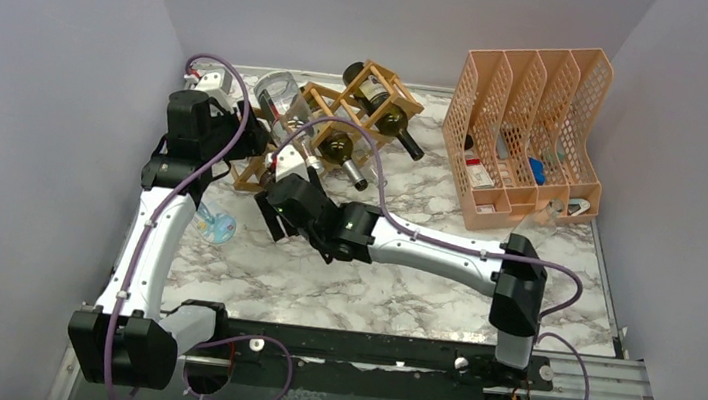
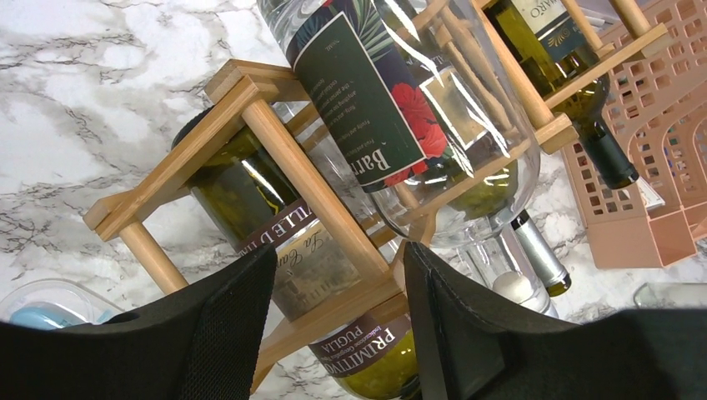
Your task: Put the wine bottle on the wine rack
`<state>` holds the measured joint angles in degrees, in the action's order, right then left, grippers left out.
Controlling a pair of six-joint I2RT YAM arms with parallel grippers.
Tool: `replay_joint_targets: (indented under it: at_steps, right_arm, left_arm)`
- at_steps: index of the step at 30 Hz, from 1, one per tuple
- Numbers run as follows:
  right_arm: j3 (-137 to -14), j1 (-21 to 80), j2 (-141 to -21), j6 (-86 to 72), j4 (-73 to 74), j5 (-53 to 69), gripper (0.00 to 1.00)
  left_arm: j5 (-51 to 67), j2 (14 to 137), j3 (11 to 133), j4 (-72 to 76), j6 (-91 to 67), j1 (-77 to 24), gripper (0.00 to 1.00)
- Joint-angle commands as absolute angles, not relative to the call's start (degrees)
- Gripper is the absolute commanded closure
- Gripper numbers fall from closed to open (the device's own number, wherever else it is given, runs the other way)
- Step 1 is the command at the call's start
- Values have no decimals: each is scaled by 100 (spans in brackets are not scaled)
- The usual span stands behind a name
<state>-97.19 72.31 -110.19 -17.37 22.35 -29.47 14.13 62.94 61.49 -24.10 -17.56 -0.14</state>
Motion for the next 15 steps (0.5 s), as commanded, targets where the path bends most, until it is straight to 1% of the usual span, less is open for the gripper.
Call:
replay_joint_targets:
  at_steps: [1,5,9,12,15]
  right_arm:
    - [-9271,7284,-10481,-1845,1913,-2416,26]
    - [-8641,7278,-9867,-1898,1597,-2143,26]
    - [-7973,7282,-9274,-2097,1390,-2195,26]
    - [-7709,7276,-9123,-2292,1450,-2206,25]
    - [-7571,7256,-9221,-2465,1553,-2146,25]
  left_arm:
    - [1547,6112,6389,-2336,-1741,-27,37]
    - [1523,6044,6413,-2361,-1716,-27,37]
    - [1494,5974,6432,-2399,-1689,-32,37]
    - [1489,5927,6440,-2410,-1688,-30,37]
    - [1494,5877,6436,-2425,-1687,-30,37]
